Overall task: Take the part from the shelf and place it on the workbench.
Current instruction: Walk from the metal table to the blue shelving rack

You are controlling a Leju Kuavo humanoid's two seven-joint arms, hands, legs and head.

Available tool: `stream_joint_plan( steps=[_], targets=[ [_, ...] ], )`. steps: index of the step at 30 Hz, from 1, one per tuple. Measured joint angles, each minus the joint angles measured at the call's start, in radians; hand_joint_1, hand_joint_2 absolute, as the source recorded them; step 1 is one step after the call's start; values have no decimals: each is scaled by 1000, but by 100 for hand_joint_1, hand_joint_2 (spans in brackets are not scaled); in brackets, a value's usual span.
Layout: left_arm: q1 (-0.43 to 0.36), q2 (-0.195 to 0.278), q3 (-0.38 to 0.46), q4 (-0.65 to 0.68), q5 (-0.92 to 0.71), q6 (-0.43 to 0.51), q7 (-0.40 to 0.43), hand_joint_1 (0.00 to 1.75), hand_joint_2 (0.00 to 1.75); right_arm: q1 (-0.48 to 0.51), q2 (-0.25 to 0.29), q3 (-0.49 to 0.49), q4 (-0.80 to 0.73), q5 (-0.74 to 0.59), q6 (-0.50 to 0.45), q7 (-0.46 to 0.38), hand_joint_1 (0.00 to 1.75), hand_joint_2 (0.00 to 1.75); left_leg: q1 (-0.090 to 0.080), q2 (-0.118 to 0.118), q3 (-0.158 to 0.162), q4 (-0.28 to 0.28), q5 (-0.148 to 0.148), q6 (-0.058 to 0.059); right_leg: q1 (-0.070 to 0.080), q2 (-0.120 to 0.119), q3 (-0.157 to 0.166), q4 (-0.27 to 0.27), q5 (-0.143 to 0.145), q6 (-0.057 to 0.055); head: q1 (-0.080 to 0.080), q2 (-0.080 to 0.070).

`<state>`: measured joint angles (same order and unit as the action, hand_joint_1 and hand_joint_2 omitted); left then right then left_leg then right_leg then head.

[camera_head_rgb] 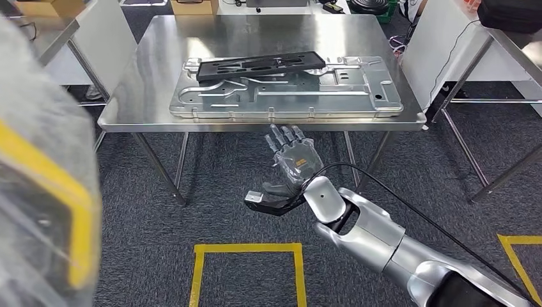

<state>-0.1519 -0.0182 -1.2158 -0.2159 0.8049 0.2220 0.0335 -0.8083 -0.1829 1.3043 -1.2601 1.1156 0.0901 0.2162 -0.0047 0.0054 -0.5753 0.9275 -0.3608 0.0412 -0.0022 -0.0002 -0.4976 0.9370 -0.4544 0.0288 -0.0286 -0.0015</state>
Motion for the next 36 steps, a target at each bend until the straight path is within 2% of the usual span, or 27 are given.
stream_joint_plan(
  steps=[2,3,4,5,7,8,9,10,11,13,14,15,17,19,21,22,23,24,25,26,28,29,30,32,33,35,36],
  targets=[
    [0,0,0,0,0,1,0,0,0,1,-1,-7,-3,-11,-3,3,0,0,2,4,-4,4,3,-12,-1,4,-3,-9,6,-10,0,0],
    [1,0,0,0,0,1,0,0,0,1,-2,-10,-4,-16,-4,4,0,0,4,4,-10,16,-8,-17,-3,7,-5,-11,11,-16,0,0],
    [1,0,0,0,0,1,0,0,0,2,-3,-13,-4,-19,-4,6,0,0,5,4,-25,50,-32,-23,-6,10,-8,-13,16,-24,-1,0],
    [1,0,0,0,0,2,0,0,0,2,-3,-15,-4,-21,-4,7,0,0,8,3,-50,109,-70,-28,-8,14,-13,-14,21,-29,-1,0],
    [1,0,0,0,0,2,0,0,0,6,-4,-17,-4,-25,-6,10,0,0,12,3,-114,264,-145,-38,-8,23,-24,-13,29,-33,-2,0],
    [2,0,0,0,0,3,0,0,0,9,-5,-18,-4,-27,-7,11,0,0,14,3,-134,318,-161,-41,-8,30,-28,-13,32,-33,-2,0],
    [2,0,0,0,0,3,0,0,0,13,-6,-19,-4,-28,-8,12,0,0,15,3,-134,329,-155,-42,-8,37,-30,-13,34,-31,-2,0],
    [2,0,0,0,0,5,-1,0,0,15,-7,-21,-4,-28,-8,13,0,0,16,1,-113,295,-130,-42,-8,45,-32,-12,36,-30,-2,0],
    [2,0,0,0,0,7,-2,0,0,17,-8,-24,-4,-29,-9,14,0,0,17,-6,-73,223,-94,-40,-8,53,-32,-12,37,-28,-2,0],
    [2,1,0,0,1,12,-2,0,0,16,-9,-28,-5,-30,-11,15,0,0,20,-47,9,71,-44,-32,-8,69,-37,-11,39,-23,-2,0],
    [3,1,0,0,1,14,-3,0,0,15,-9,-31,-5,-32,-12,16,0,0,20,-64,32,26,-35,-28,-8,77,-41,-10,42,-18,-2,0],
    [3,1,0,0,1,16,-3,0,0,15,-9,-32,-6,-33,-12,16,0,0,19,-73,40,8,-38,-24,-9,86,-46,-9,45,-12,-1,0],
    [3,1,0,0,1,16,-3,0,0,16,-11,-36,-7,-35,-13,17,0,0,20,-57,38,0,-38,-18,-11,101,-54,-8,49,0,-2,0],
    [0,0,0,0,1,16,-4,0,0,16,-16,-40,-9,-38,-14,20,0,0,23,-37,37,-5,-34,-7,-9,74,-75,30,23,10,1,0],
    [1,0,0,0,1,16,-6,0,0,18,-19,-43,-10,-49,-19,25,0,0,23,-15,36,-8,-31,1,-7,29,-132,152,-44,17,5,0],
    [2,0,0,0,2,16,-7,0,0,22,-20,-46,-11,-63,-26,29,0,0,22,-4,35,-8,-31,4,-8,19,-168,230,-76,20,6,0],
    [4,0,0,0,3,17,-8,0,0,31,-21,-50,-11,-84,-37,32,0,0,21,7,35,-8,-31,4,-9,14,-195,289,-95,22,6,0],
    [5,1,0,0,6,18,-10,0,0,44,-24,-57,-11,-117,-55,34,0,0,21,18,35,-7,-31,4,-10,12,-204,312,-95,24,6,0],
    [6,0,0,0,11,19,-14,0,0,62,-26,-68,-11,-159,-80,34,0,0,21,27,35,-7,-31,4,-11,8,-192,292,-75,26,6,0],
    [7,0,1,0,18,20,-18,0,0,84,-29,-83,-11,-209,-110,32,0,0,21,35,37,-7,-32,3,-12,0,-158,229,-41,26,6,0],
    [11,-1,4,0,36,27,-30,0,0,140,-33,-119,-11,-316,-180,20,0,0,17,48,40,-4,-35,-2,-8,-47,-76,73,17,21,6,0],
    [15,-1,6,0,45,31,-34,0,0,174,-35,-136,-11,-361,-214,9,0,0,13,54,41,-3,-36,-6,-6,-64,-51,22,31,16,5,0],
    [19,-1,8,0,51,35,-37,0,0,210,-36,-151,-9,-393,-245,-2,0,0,9,61,42,-2,-38,-10,-3,-73,-42,-1,33,11,5,0],
    [27,-1,14,0,59,38,-40,0,0,277,-39,-174,-4,-431,-283,-20,0,0,8,79,42,-1,-40,-17,-1,-53,-49,-2,35,0,4,0],
    [29,-1,17,0,62,38,-41,0,0,304,-41,-183,-2,-448,-293,-23,0,0,10,78,39,6,-48,-23,-2,-42,-52,-2,38,-6,3,0],
    [30,-1,23,0,72,43,-42,0,0,351,-41,-209,14,-502,-308,-24,0,0,14,51,14,67,-93,-32,-7,-21,-56,-4,45,-19,2,0],
    [31,-1,26,0,78,46,-41,0,0,379,-39,-224,35,-537,-322,-33,0,0,16,31,-13,132,-131,-35,-7,-12,-58,-4,47,-22,1,0]
  ],
)
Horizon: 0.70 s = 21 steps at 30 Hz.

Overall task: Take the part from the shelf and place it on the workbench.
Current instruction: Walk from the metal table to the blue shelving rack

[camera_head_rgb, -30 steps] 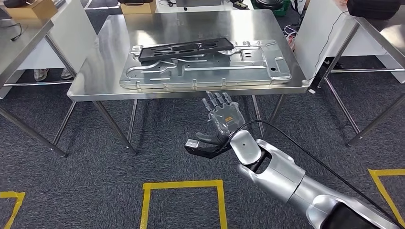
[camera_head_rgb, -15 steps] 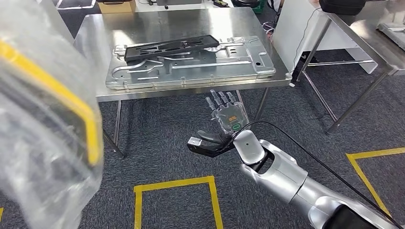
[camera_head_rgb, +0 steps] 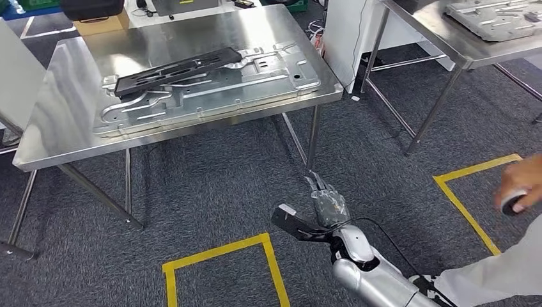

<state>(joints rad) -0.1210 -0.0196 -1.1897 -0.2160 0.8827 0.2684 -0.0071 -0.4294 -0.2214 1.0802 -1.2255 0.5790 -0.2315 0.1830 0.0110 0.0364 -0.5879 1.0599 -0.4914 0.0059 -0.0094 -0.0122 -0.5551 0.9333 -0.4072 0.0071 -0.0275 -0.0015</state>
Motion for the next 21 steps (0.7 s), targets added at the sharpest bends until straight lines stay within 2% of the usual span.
stream_joint_plan(
  steps=[2,3,4,5,7,8,9,10,12,13,14,16,17,18,19,20,21],
  targets=[
    [3,0,4,0,8,6,7,0,0,69,9,-32,81,-95,-41,-46,0,0,0,-18,-61,144,-62,-1,4,16,-2,0,2,-3,-2,0],
    [5,0,5,0,11,8,12,0,0,108,15,-49,139,-152,-65,-79,0,0,-1,-22,-78,183,-71,1,7,25,-3,0,2,-3,-3,0],
    [7,0,7,0,11,8,17,0,0,143,20,-65,199,-205,-83,-108,0,0,-3,-25,-74,176,-59,6,10,34,-3,1,2,-4,-3,0],
    [8,0,8,0,11,9,20,0,0,175,25,-82,260,-255,-94,-130,0,0,-5,-31,-49,125,-30,13,12,45,-3,1,3,-3,-3,0],
    [8,1,11,0,9,9,25,0,0,225,36,-118,366,-334,-101,-152,0,0,-10,-74,28,-29,32,30,14,64,-5,1,5,0,-3,0],
    [8,2,12,0,9,9,25,0,0,243,40,-134,411,-360,-101,-157,0,0,-11,-93,55,-86,50,36,14,74,-8,2,7,3,-3,0],
    [9,3,13,0,9,9,26,0,0,258,44,-149,452,-378,-101,-161,0,0,-12,-106,70,-118,57,39,13,85,-11,3,10,7,-2,0],
    [10,4,14,0,9,9,27,0,0,269,48,-160,489,-388,-100,-163,0,0,-14,-103,72,-124,55,40,12,95,-15,4,13,12,-2,0],
    [9,3,15,0,9,9,28,0,0,287,54,-180,554,-411,-92,-150,0,0,-16,-78,73,-127,59,44,9,117,-19,3,17,22,-3,0],
    [6,3,17,0,9,10,28,0,0,294,58,-189,579,-426,-86,-139,0,0,-14,-66,74,-129,62,49,9,112,-25,12,11,26,-2,0],
    [4,3,18,0,9,10,28,0,0,300,61,-197,599,-443,-79,-126,0,0,-13,-54,76,-132,66,53,10,97,-38,40,-9,31,0,0],
    [3,4,19,0,9,12,28,0,0,310,67,-214,635,-481,-65,-103,0,0,-15,-27,77,-134,68,58,8,48,-86,155,-78,39,5,0],
    [5,4,20,0,9,13,29,0,0,314,69,-226,659,-504,-57,-91,0,0,-17,-13,76,-134,68,59,6,34,-114,225,-112,42,7,0],
    [6,4,20,0,9,13,31,0,0,320,72,-241,687,-531,-47,-79,0,0,-18,0,74,-133,68,60,4,27,-134,275,-133,43,7,0],
    [7,4,20,0,9,15,33,0,0,327,77,-258,714,-560,-36,-67,0,0,-19,13,73,-133,68,60,3,23,-136,293,-136,45,7,0],
    [7,5,21,0,10,17,36,0,0,336,81,-276,741,-590,-26,-53,0,0,-19,23,73,-133,68,60,2,18,-118,271,-121,45,7,0],
    [6,5,21,0,11,20,38,0,0,344,85,-293,764,-614,-19,-41,0,0,-19,33,73,-133,68,59,1,5,-78,209,-93,45,7,0]
  ],
)
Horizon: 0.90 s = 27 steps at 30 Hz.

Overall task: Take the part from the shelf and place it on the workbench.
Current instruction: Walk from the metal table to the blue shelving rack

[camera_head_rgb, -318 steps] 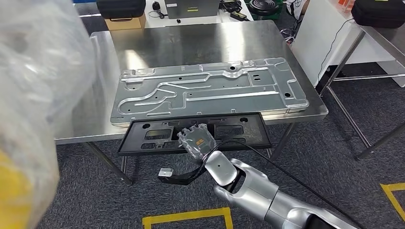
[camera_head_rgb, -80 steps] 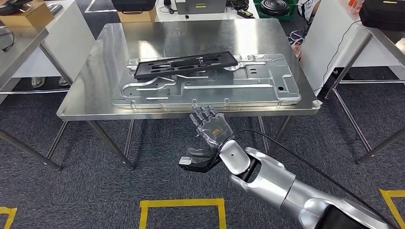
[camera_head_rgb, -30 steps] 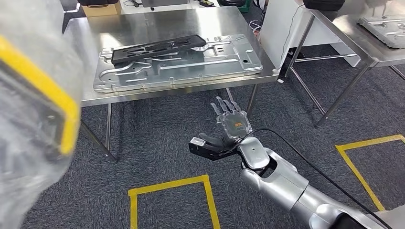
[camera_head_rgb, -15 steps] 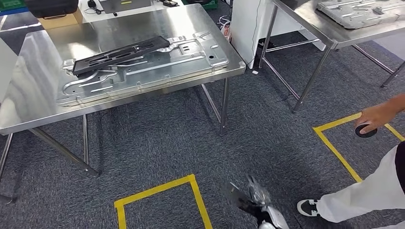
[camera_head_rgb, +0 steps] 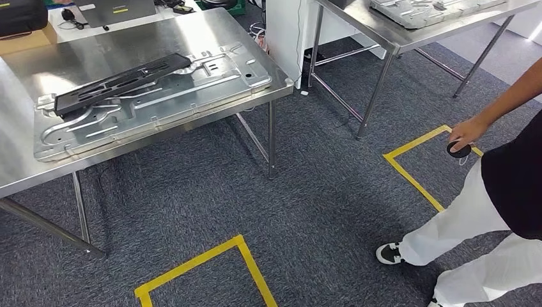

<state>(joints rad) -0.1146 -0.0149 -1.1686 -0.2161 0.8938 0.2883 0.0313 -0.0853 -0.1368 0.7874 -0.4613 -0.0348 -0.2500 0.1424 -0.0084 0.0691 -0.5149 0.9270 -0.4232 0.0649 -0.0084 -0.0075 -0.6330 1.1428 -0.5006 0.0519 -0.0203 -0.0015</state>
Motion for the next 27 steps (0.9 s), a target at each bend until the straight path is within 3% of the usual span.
stream_joint_plan(
  steps=[2,3,4,6,8,10,12,13,14,15,17,18,19,21,22,24,25,27],
  targets=[
    [-1,1,0,0,1,4,4,0,0,10,10,-29,36,-32,10,19,0,0,-4,21,2,1,-2,-6,3,-44,82,-143,42,-5,0,0],
    [-2,1,0,0,2,5,6,0,0,11,17,-42,50,-44,13,24,0,0,-6,32,4,2,-3,-11,5,-57,105,-187,53,-10,-1,0],
    [-2,2,0,0,1,5,6,0,0,10,24,-54,63,-56,17,28,0,0,-8,43,5,3,-4,-16,8,-60,111,-203,54,-17,-2,0],
    [-5,3,0,0,1,7,7,0,0,12,42,-80,89,-90,26,41,0,0,-7,60,10,3,-6,-27,9,-34,107,-202,59,-30,-4,0],
    [-7,4,0,0,1,7,7,0,0,16,60,-104,111,-120,33,60,0,0,-1,29,1,35,-33,-41,6,-14,105,-205,65,-42,-5,0],
    [-5,5,0,0,1,8,8,0,0,17,78,-124,126,-133,37,74,0,0,5,-29,-47,149,-103,-53,4,7,99,-205,72,-53,-6,0],
    [0,6,0,0,1,9,8,0,0,17,92,-141,139,-139,39,78,0,0,7,-52,-108,289,-165,-56,6,35,90,-205,78,-59,-8,0],
    [1,6,0,0,2,10,8,0,0,17,98,-148,146,-142,39,77,0,0,7,-55,-120,319,-169,-55,8,51,87,-205,81,-61,-8,0],
    [2,6,0,0,2,11,8,0,0,18,103,-156,151,-145,39,75,0,0,6,-59,-111,303,-152,-51,10,66,85,-205,84,-61,-8,0],
    [1,7,0,0,2,14,7,0,0,19,107,-162,156,-148,38,72,0,0,5,-66,-82,246,-119,-46,11,82,85,-204,86,-60,-8,0],
    [-2,10,0,0,1,19,6,0,0,19,116,-175,163,-152,36,65,0,0,3,-109,-4,84,-50,-31,14,108,83,-204,91,-56,-8,0],
    [-4,12,0,0,1,21,6,0,0,19,119,-180,165,-153,35,62,0,0,0,-128,22,28,-31,-25,13,119,81,-204,94,-53,-8,0],
    [-5,14,0,0,1,22,5,0,0,19,123,-185,168,-154,35,59,0,0,-3,-141,35,-3,-22,-21,12,129,78,-204,97,-49,-8,0],
    [-7,14,0,0,0,23,4,0,0,19,128,-194,175,-156,33,54,0,0,-6,-128,36,-12,-18,-16,10,147,71,-205,102,-38,-9,0],
    [-7,14,0,0,-1,23,3,0,0,20,129,-198,180,-159,33,52,0,0,-4,-116,37,-16,-13,-13,11,140,67,-200,99,-34,-9,0],
    [-7,14,1,-1,-2,24,0,0,0,20,132,-206,187,-163,32,48,0,0,4,-89,38,-26,-4,-6,14,91,37,-141,60,-24,-6,0],
    [-6,14,1,-1,-2,25,-1,0,0,19,134,-211,189,-165,32,48,0,0,4,-75,38,-27,-3,-4,11,57,10,-80,24,-20,-5,0],
    [-2,14,1,-1,-2,25,-1,0,0,17,136,-218,193,-166,30,48,0,0,5,-43,36,-27,-3,-3,3,25,-54,59,-42,-7,-3,0]
  ],
)
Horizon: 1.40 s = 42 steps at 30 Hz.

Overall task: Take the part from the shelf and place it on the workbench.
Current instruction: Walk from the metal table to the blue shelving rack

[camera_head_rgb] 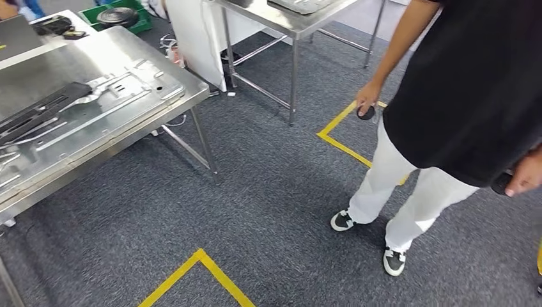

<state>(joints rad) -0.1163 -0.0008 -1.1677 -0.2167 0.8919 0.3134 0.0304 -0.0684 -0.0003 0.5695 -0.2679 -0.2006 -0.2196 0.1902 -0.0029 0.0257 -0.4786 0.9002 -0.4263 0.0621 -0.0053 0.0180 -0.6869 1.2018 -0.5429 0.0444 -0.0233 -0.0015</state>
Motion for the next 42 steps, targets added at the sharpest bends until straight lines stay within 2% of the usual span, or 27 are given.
stream_joint_plan(
  steps=[1,2,3,5,7,10,12,14,15,16,17,18,19,20,22,23,25,27,30,32,34,35,36,37,39,40,42],
  targets=[
    [1,0,0,0,0,0,0,0,0,1,1,-2,2,0,0,0,0,0,1,16,-1,0,0,-1,-5,-6,-15,37,-9,6,0,0],
    [1,0,0,0,0,1,0,0,0,1,1,-4,4,-1,0,0,0,0,4,31,-1,1,-1,-4,-10,-10,-10,35,0,12,0,0],
    [0,0,0,0,0,1,-1,0,0,2,1,-6,5,-1,0,0,0,0,7,44,0,2,-3,-8,-16,-19,18,-10,27,18,0,0],
    [-2,0,0,0,-1,3,-3,0,0,1,4,-9,9,-2,0,1,0,0,10,67,1,11,-11,-22,-22,-63,104,-158,84,29,1,0],
    [-3,2,0,0,-2,7,-6,0,0,-1,8,-12,10,-3,0,1,0,0,8,86,3,21,-22,-39,-21,-92,148,-240,103,22,-1,0],
    [-6,2,0,0,-3,14,-10,0,0,-1,12,-19,15,-5,1,3,0,0,13,106,9,26,-31,-57,-15,-64,142,-243,101,-6,-5,0],
    [-6,2,0,0,-5,15,-10,0,0,-1,12,-21,17,-6,2,4,0,0,20,69,-8,75,-70,-65,-15,-41,139,-244,106,-20,-6,0],
    [-3,2,0,0,-9,15,-11,0,0,-2,14,-24,18,-7,3,5,0,0,22,14,-69,210,-146,-67,-12,-17,133,-244,111,-30,-7,0],
    [-1,2,0,0,-10,15,-11,0,0,-3,14,-25,19,-8,3,5,0,0,21,0,-104,285,-177,-66,-10,-2,130,-244,113,-34,-7,0],
    [1,2,0,0,-12,15,-11,0,0,-2,15,-25,20,-8,3,6,0,0,20,-8,-130,336,-191,-64,-7,15,128,-244,115,-36,-7,0],
    [2,2,0,0,-13,15,-11,0,0,-2,16,-26,21,-8,3,6,0,0,18,-12,-138,348,-183,-60,-5,32,127,-243,116,-38,-7,0],
    [2,2,0,0,-14,15,-11,0,0,-1,16,-26,21,-9,3,6,0,0,16,-18,-125,313,-156,-55,-4,49,127,-243,118,-39,-7,0],
    [1,2,0,0,-15,15,-11,0,0,-1,16,-26,22,-10,3,6,0,0,14,-30,-97,246,-116,-48,-3,65,128,-243,119,-39,-8,0],
    [0,3,0,0,-15,15,-11,0,0,-2,17,-26,22,-10,3,6,0,0,12,-57,-63,167,-77,-40,-3,79,128,-243,120,-38,-7,0],
    [-2,4,0,0,-16,16,-11,0,0,-3,19,-27,22,-11,3,5,0,0,8,-98,-21,58,-32,-30,-2,105,125,-242,124,-32,-7,0],
    [-2,5,0,0,-17,16,-11,0,0,-2,20,-27,22,-12,3,5,0,0,5,-107,-16,40,-28,-28,-3,116,121,-242,126,-28,-7,0],
    [-5,4,0,0,-17,16,-11,0,0,1,21,-27,24,-14,3,5,0,0,4,-85,-13,31,-21,-25,-6,127,115,-243,130,-17,-7,0],
    [-7,2,0,0,-17,16,-11,0,0,4,21,-27,26,-15,3,5,0,0,10,-70,-10,21,-11,-20,-6,121,112,-240,131,-11,-7,0],
    [-8,2,0,0,-17,16,-11,0,0,4,21,-27,27,-15,3,5,0,0,12,-65,-8,17,-7,-19,-5,105,111,-235,128,-12,-7,0],
    [-8,2,0,0,-17,16,-11,0,0,3,21,-28,27,-16,3,5,0,0,11,-58,-7,15,-6,-16,-3,65,98,-207,105,-9,-4,0],
    [-4,2,0,0,-15,14,-8,0,0,1,20,-30,28,-16,3,5,0,0,11,-12,-8,14,-7,-14,-8,11,33,-62,36,5,-2,0],
    [-2,0,0,0,-14,14,-6,0,0,0,19,-30,28,-14,3,5,0,0,12,13,-8,15,-8,-16,-14,-4,23,-28,26,14,-1,0],
    [-1,-1,0,0,-12,13,-3,0,0,-1,17,-31,28,-12,4,5,0,0,14,40,-8,17,-11,-21,-22,-23,30,-26,28,24,-1,0],
    [-1,-1,0,0,-9,13,0,0,0,-1,16,-31,28,-8,5,6,0,0,15,51,-6,21,-15,-28,-26,-47,75,-105,56,29,-1,0],
    [-2,0,0,0,-2,13,6,0,0,-3,16,-31,28,-2,6,6,0,0,12,71,-3,32,-27,-44,-28,-82,134,-211,88,26,-1,0],
    [-3,1,0,0,1,12,8,0,0,-4,17,-31,28,1,7,6,0,0,11,80,-2,35,-32,-50,-26,-87,141,-227,90,18,-2,0],
    [-4,1,0,0,2,10,9,0,0,-4,16,-31,28,2,6,6,0,0,14,96,3,35,-34,-57,-20,-64,136,-226,92,-3,-6,0]
  ],
)
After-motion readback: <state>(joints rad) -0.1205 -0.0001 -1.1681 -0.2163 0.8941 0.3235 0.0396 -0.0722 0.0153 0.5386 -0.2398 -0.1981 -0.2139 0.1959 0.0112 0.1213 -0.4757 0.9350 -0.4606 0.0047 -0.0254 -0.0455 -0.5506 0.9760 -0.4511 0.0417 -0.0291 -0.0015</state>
